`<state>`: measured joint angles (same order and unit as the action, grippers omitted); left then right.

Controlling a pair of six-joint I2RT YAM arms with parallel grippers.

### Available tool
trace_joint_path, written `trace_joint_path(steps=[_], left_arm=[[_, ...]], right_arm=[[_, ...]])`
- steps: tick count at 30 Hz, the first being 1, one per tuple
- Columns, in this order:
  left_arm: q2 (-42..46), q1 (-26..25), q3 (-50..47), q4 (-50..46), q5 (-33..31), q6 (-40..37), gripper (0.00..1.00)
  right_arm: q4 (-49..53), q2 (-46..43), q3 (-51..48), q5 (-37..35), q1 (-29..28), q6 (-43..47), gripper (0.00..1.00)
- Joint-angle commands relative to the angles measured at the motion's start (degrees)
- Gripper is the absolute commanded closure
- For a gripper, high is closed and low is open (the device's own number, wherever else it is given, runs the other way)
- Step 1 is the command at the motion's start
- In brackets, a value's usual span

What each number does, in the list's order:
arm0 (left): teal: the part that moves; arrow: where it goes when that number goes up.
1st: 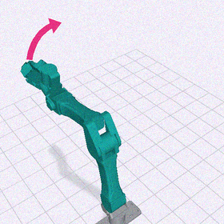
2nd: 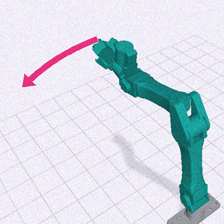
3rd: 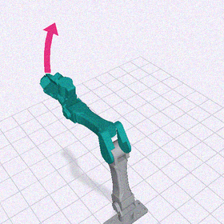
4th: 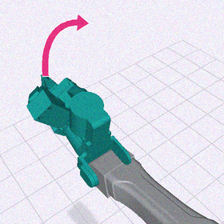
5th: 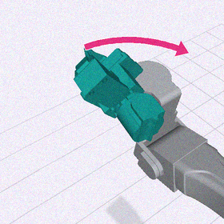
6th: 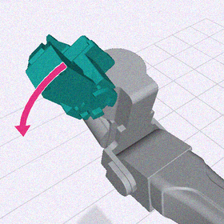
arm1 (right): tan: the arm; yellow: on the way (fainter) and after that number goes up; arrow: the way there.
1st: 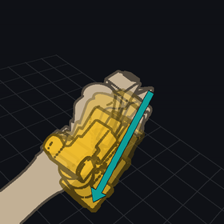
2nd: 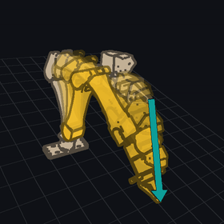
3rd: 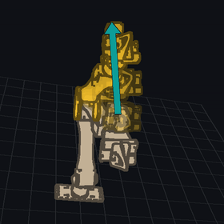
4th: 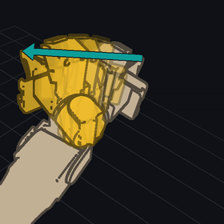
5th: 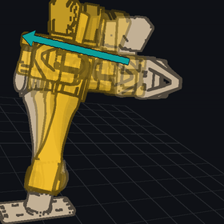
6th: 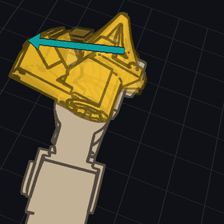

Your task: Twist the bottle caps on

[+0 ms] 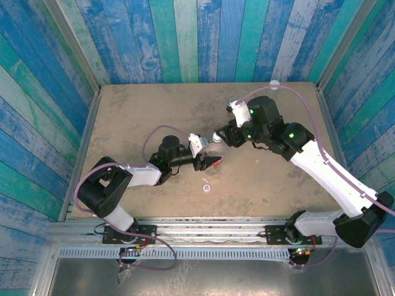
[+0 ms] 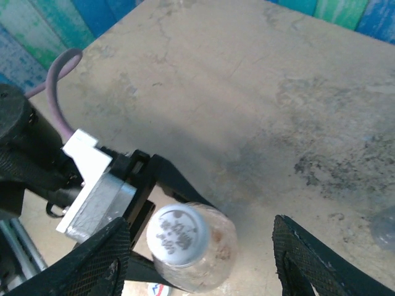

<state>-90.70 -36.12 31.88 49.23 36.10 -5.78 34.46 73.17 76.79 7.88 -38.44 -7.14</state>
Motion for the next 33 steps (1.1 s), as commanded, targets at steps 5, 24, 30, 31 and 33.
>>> trace_joint_path(steps=[5,24,30,31,33], left_arm=[[-1.79,-0.03,-0.68,-2.99,-0.18,-1.0,0.35],[-1.83,-0.02,-0.59,-3.01,-0.21,-0.89,0.35],[-1.79,-0.13,-0.86,-2.02,-0.15,0.16,0.35],[-1.85,-0.05,-0.77,-2.27,-0.15,0.22,0.35],[-1.81,0.07,-0.78,-2.5,-0.2,0.07,0.35]], right_arm=[[1.07,1.96,-0.51,1.23,0.94,-2.05,0.41],[3.55,3.75,0.29,1.96,0.96,-1.36,0.46],[2.58,2.64,-0.37,2.94,1.0,-2.37,0.56],[2.78,2.32,-0.84,2.58,0.99,-2.24,0.59],[2.61,1.41,-2.24,2.12,1.03,-2.77,0.62]])
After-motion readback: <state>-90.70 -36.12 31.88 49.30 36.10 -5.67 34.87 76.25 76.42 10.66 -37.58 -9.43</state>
